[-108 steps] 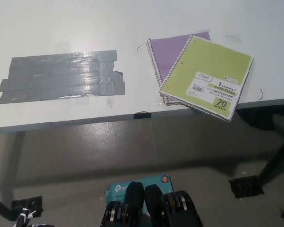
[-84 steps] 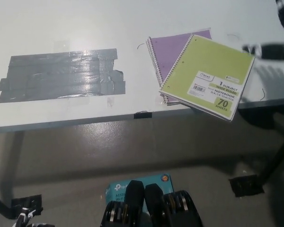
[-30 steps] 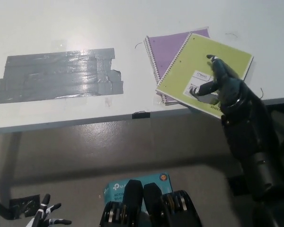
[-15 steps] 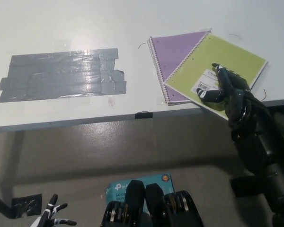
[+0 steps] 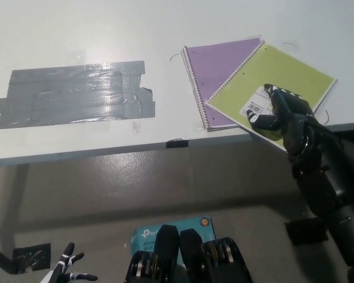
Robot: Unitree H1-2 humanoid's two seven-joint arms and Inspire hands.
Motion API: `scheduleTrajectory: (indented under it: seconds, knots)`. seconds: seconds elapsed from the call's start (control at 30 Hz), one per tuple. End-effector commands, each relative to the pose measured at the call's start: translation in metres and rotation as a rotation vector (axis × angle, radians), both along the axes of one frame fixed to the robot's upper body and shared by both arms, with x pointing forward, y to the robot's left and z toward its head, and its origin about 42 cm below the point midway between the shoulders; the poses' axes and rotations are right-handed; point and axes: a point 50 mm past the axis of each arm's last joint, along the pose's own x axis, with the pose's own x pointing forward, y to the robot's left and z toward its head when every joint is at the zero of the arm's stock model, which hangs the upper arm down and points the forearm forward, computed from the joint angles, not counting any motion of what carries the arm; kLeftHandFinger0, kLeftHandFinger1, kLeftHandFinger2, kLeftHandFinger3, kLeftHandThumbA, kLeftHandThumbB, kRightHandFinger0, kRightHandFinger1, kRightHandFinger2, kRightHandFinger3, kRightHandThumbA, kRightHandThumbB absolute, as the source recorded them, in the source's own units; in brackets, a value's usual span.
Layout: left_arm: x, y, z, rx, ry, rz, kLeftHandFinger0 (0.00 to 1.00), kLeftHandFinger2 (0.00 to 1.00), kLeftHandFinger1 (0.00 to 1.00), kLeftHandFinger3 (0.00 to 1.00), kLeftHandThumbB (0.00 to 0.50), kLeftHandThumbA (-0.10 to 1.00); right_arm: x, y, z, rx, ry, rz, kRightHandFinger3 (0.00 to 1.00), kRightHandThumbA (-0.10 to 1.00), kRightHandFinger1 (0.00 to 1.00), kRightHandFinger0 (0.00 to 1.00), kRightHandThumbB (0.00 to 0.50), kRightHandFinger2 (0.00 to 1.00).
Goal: The robot uses its right hand to align two notebooks stacked together until they are fully overlapped
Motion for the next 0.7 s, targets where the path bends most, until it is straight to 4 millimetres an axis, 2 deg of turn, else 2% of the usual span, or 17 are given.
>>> scheduleTrajectory:
  seconds: [0.0,0.2,0.27,0.37,0.47,0.67]
  knots:
    - [0.004,0.003,0.009,-0.018,-0.072,-0.019,0.43,0.52,0.45,0.95,0.5,1.0,-0.012,0.018,-0.025,-0.029,0.339,0.159,1.0,1.0,1.0,1.0,0.5,1.0]
    - [0.004,0.004,0.012,-0.035,-0.076,-0.021,0.43,0.52,0.46,0.98,0.5,1.0,-0.009,-0.003,-0.014,-0.129,0.339,0.166,1.0,1.0,1.0,1.0,0.5,1.0]
    - [0.004,0.005,0.011,-0.031,-0.074,-0.022,0.43,0.5,0.46,0.97,0.5,1.0,-0.007,-0.018,-0.009,-0.205,0.337,0.16,1.0,1.0,1.0,1.0,0.5,1.0]
    - [0.004,0.006,0.011,-0.018,-0.087,-0.03,0.42,0.5,0.46,0.96,0.5,1.0,-0.006,-0.029,-0.006,-0.247,0.339,0.163,1.0,1.0,1.0,1.0,0.5,1.0]
    - [0.004,0.006,0.01,-0.025,-0.08,-0.032,0.43,0.49,0.46,0.96,0.5,1.0,-0.01,-0.033,-0.011,-0.289,0.33,0.174,1.0,1.0,1.0,1.0,0.5,1.0]
    - [0.003,0.006,0.01,-0.038,-0.081,-0.026,0.41,0.43,0.44,0.96,0.5,1.0,-0.015,-0.021,-0.023,-0.385,0.29,0.275,1.0,1.0,1.0,1.0,0.5,1.0]
